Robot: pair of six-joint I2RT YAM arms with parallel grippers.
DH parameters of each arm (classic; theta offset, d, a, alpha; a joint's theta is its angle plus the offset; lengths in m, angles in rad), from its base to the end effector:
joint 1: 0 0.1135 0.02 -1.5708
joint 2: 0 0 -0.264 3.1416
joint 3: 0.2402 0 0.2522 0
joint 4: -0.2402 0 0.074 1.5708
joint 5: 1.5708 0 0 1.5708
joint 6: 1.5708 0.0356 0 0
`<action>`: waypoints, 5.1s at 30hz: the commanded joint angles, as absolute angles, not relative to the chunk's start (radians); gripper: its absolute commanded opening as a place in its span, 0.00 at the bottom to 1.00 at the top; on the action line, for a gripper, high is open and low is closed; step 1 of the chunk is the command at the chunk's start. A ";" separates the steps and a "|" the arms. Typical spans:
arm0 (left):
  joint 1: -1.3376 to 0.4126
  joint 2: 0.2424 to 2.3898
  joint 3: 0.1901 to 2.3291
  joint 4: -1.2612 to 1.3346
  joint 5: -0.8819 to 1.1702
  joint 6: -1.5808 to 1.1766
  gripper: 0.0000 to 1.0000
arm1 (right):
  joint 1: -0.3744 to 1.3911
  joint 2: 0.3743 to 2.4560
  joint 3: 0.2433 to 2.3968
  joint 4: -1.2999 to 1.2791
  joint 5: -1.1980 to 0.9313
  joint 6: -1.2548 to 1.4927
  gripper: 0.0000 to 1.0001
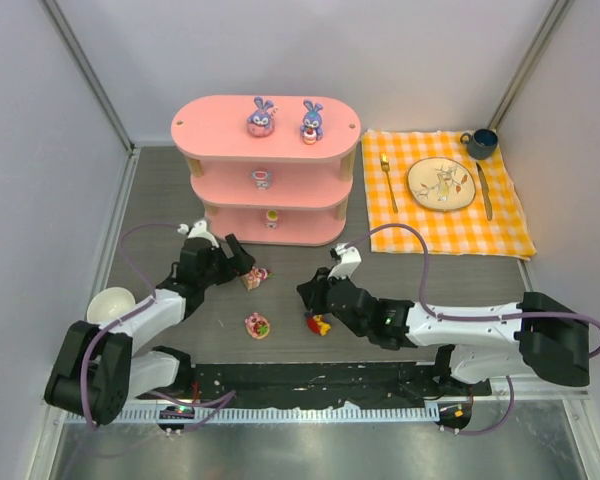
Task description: Place and organize the plastic toys onto the shelf
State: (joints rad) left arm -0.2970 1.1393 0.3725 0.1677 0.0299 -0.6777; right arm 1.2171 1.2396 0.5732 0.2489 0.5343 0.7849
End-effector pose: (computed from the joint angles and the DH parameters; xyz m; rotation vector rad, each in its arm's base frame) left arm 0.2083 -0.0649 0.1648 -0.4046 2.1932 -0.5810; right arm 0.1069 0.2371 0.2165 -0.0803 2.0109 0.7925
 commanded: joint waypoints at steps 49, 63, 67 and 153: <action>-0.476 1.141 0.494 0.167 -0.162 -0.644 0.77 | 1.216 1.388 0.617 0.414 0.331 0.696 0.24; -0.476 1.455 0.601 0.213 -0.229 -0.580 0.63 | 1.216 1.353 0.594 0.394 0.344 0.698 0.24; -0.477 1.512 0.607 0.224 -0.178 -0.598 0.55 | 1.216 1.328 0.583 0.374 0.356 0.698 0.24; -0.652 1.473 1.043 -0.770 -0.086 -0.495 0.77 | 1.052 0.635 0.301 0.032 0.436 0.874 0.42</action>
State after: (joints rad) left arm -0.6487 1.5421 1.1133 -0.6468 -0.0612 -0.4332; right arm 1.0561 0.6456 0.2962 0.0170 0.4053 0.8700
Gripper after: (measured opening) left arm 0.773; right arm 0.420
